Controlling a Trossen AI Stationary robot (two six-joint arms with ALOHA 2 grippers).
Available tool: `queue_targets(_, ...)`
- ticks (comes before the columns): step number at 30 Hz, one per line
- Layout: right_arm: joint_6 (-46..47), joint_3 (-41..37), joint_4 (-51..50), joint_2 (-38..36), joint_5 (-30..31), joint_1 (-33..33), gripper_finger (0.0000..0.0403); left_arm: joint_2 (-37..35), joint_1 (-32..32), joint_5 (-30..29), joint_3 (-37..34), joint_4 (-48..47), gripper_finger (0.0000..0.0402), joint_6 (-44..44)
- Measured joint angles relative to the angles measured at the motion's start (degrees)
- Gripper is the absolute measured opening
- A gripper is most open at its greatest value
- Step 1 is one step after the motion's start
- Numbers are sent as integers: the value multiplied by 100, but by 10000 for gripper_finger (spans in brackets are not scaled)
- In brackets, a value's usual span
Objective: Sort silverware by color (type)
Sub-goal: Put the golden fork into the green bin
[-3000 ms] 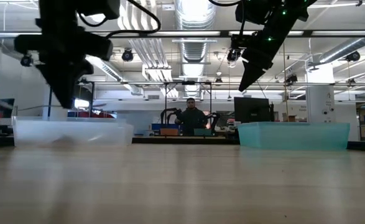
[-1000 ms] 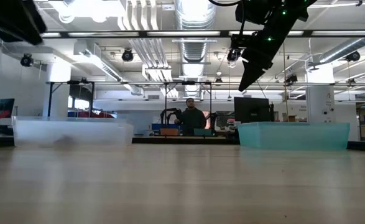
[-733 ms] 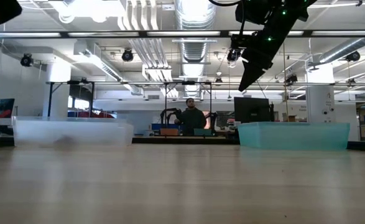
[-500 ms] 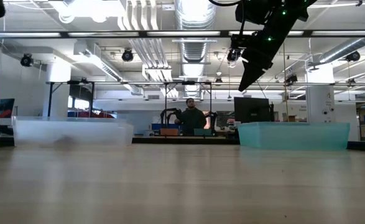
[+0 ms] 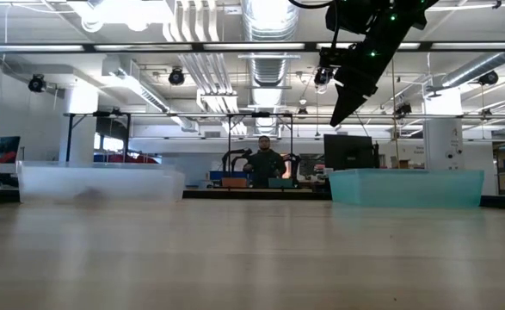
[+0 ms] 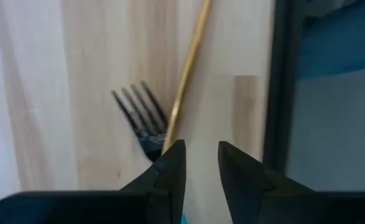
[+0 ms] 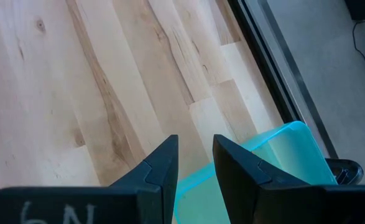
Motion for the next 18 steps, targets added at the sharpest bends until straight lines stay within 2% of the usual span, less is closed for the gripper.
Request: queue_targets(18, 1, 0, 6, 0, 1, 1, 93, -34, 140, 194, -1076, 1041, 77, 153)
